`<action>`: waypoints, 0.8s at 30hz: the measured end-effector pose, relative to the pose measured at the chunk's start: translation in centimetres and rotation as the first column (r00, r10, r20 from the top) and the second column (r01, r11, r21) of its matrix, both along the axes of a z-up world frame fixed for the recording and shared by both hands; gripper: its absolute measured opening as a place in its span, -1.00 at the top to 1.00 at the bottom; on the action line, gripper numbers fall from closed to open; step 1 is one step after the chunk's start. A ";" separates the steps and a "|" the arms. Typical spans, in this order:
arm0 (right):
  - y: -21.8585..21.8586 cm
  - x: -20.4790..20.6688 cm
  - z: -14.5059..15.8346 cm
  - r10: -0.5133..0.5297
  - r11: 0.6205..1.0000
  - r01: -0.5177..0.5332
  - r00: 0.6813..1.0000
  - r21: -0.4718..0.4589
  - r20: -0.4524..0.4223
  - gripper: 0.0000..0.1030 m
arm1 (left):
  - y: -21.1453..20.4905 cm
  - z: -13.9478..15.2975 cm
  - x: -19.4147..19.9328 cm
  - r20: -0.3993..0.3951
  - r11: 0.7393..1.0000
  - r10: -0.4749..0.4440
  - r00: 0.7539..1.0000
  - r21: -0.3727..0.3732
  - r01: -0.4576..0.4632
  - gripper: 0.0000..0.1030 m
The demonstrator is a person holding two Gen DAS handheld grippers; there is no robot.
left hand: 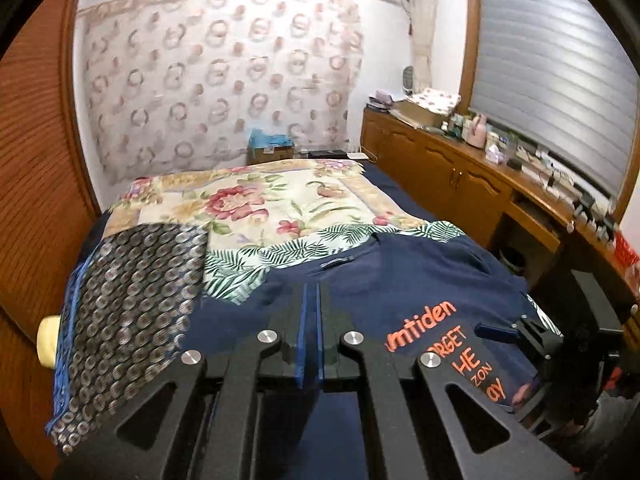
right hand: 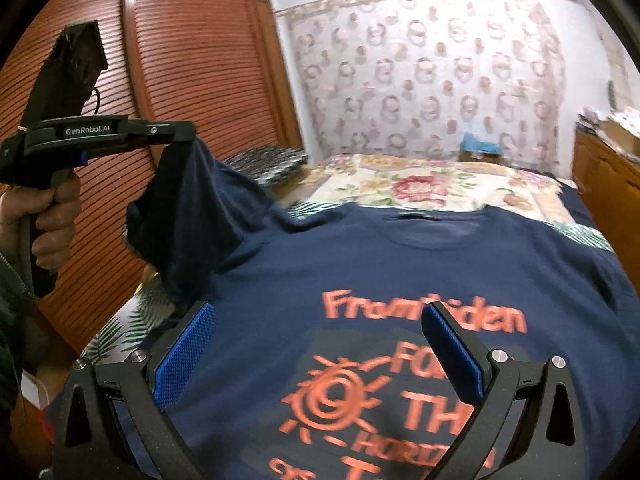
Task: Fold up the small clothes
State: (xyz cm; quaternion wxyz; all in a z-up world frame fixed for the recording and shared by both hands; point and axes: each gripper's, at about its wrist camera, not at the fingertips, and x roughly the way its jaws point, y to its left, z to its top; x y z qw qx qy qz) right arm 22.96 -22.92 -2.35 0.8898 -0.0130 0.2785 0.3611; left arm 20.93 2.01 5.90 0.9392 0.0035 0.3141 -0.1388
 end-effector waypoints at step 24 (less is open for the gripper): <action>6.9 6.2 -3.0 0.243 0.961 -0.262 0.952 -0.087 -0.185 -0.14 | 3.8 -9.5 -5.2 -0.100 0.997 0.054 0.993 -0.040 -0.059 -0.07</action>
